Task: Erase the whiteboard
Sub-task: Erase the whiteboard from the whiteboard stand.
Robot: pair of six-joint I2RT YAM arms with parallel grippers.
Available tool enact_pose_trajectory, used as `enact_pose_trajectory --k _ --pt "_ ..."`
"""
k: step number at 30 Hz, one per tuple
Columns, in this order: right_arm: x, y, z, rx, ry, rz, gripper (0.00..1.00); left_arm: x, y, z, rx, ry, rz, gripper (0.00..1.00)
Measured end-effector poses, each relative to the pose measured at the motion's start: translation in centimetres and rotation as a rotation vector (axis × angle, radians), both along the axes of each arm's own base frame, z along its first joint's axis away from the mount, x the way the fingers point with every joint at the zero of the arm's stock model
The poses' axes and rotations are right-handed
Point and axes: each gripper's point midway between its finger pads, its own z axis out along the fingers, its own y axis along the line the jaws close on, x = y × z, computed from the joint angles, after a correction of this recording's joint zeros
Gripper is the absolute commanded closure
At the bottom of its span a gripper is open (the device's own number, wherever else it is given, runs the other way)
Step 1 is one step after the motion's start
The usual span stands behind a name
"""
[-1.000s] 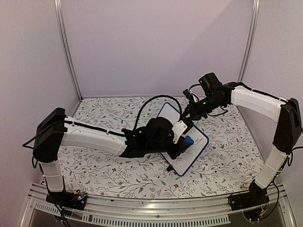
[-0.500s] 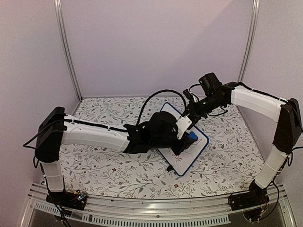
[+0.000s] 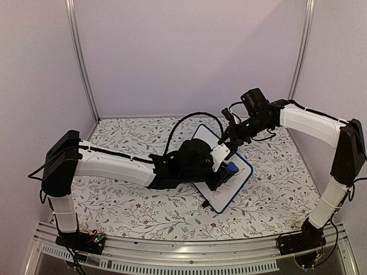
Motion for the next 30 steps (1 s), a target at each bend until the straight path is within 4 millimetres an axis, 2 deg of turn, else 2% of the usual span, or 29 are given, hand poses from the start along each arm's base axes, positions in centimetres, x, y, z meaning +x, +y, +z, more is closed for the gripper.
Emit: enact_pose_trajectory --k 8,30 --pt "0.0 0.0 0.0 0.001 0.0 0.0 1.0 -0.4 1.1 -1.5 0.03 0.011 0.007 1.0" --pt "0.0 0.0 0.0 0.0 -0.002 0.001 1.0 0.4 1.7 -1.9 0.022 0.05 0.007 1.0"
